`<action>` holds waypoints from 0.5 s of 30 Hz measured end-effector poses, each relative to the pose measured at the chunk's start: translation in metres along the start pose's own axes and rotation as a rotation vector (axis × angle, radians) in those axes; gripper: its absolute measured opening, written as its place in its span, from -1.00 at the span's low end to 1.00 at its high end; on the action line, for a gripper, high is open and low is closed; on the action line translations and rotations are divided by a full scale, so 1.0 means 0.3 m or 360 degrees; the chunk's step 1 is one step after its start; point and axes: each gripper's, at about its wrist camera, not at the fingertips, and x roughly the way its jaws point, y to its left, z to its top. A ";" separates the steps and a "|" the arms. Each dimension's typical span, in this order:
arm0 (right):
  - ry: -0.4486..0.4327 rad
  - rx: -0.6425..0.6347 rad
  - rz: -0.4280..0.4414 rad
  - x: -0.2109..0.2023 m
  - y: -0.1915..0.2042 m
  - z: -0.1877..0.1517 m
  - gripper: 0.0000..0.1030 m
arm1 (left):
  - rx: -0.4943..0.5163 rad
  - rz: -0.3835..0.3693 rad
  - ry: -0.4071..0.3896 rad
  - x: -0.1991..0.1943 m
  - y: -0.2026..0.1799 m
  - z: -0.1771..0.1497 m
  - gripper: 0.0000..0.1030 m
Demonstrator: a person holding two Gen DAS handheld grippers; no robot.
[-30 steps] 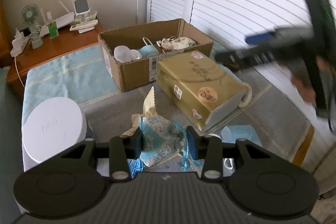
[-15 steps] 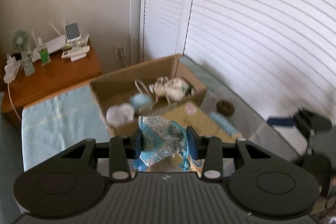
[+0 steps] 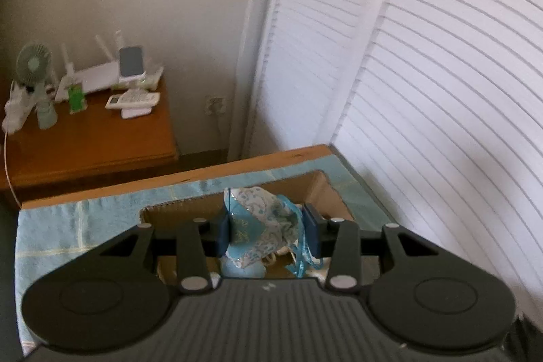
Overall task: Organize soft objects
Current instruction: 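Carry the blue-tasseled packet with the left gripper into the box and release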
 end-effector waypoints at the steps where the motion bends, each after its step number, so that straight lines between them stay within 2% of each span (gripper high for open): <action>1: 0.0001 -0.0005 0.0006 0.002 0.001 0.000 1.00 | -0.0026 0.0007 0.0011 0.019 0.013 0.004 -0.19; 5: 0.0005 -0.0015 0.0025 0.010 -0.001 0.001 1.00 | -0.0112 0.0061 0.0061 0.092 0.055 -0.001 -0.18; 7: 0.0011 -0.0012 0.0023 0.017 -0.006 0.002 1.00 | -0.0140 0.0137 0.0075 0.120 0.074 -0.007 0.16; 8: 0.0013 -0.0008 0.0023 0.019 -0.009 0.002 1.00 | -0.0154 0.0181 0.0076 0.128 0.083 -0.008 0.54; 9: 0.0015 -0.0004 0.0025 0.021 -0.011 0.003 1.00 | -0.0163 0.0210 0.0067 0.130 0.089 -0.012 0.70; 15: 0.0023 0.0000 0.0002 0.024 -0.016 -0.001 1.00 | -0.0142 0.0233 0.0081 0.117 0.108 -0.026 0.77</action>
